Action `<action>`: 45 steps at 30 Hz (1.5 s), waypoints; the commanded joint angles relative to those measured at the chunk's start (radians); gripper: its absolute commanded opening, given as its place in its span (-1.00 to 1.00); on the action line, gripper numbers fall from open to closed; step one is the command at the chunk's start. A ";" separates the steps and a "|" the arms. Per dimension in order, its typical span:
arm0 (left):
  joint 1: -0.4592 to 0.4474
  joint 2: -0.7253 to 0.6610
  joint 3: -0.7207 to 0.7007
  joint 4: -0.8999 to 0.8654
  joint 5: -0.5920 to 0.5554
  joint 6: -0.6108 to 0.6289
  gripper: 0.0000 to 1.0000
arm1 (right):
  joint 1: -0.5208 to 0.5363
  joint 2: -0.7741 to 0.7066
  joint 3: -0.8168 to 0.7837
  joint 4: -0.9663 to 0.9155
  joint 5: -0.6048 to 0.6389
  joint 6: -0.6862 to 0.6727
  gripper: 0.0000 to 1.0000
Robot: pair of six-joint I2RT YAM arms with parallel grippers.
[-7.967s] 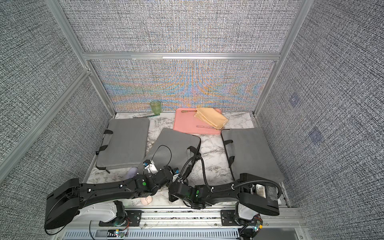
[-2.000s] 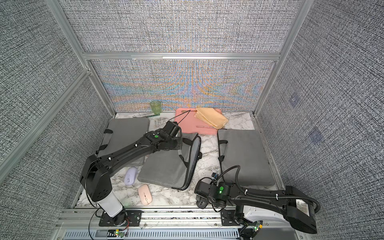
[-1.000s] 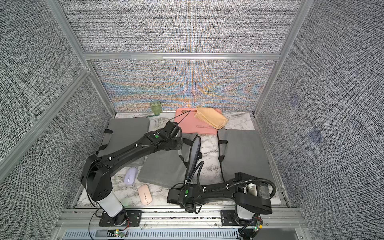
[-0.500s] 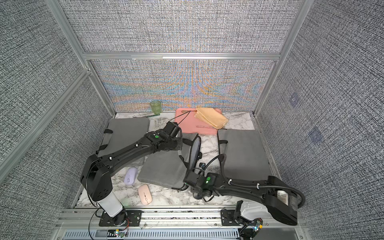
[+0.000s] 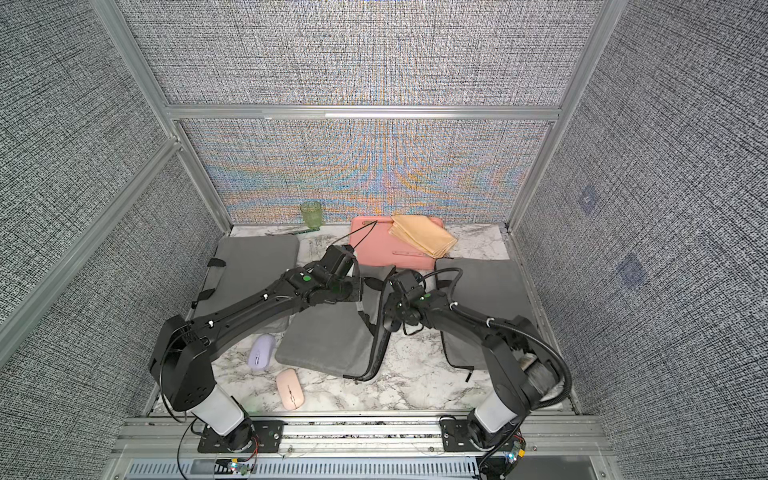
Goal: Put the mouse into the laptop bag
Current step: Place the mouse in the zippered laptop bag, then close the zippered laptop bag at the center of the board.
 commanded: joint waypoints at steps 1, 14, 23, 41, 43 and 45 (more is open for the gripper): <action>0.003 -0.015 -0.007 0.040 0.023 -0.013 -1.00 | -0.043 0.101 0.117 0.033 -0.090 -0.056 -0.70; 0.003 -0.028 -0.017 0.054 0.058 -0.028 -1.00 | -0.081 0.280 0.298 0.015 -0.104 -0.068 0.00; 0.005 -0.023 -0.021 0.060 0.058 -0.033 -1.00 | -0.085 0.199 0.261 -0.001 -0.135 -0.117 0.55; 0.008 -0.059 -0.019 0.004 -0.013 -0.074 -0.21 | -0.138 0.002 0.021 -0.058 -0.017 -0.091 -0.26; 0.009 -0.109 -0.052 -0.020 -0.089 -0.134 0.97 | -0.110 -0.108 -0.068 -0.076 0.035 -0.074 -0.09; 0.010 -0.192 -0.114 0.004 -0.125 -0.174 0.98 | -0.063 -0.211 -0.142 -0.114 0.078 -0.068 0.04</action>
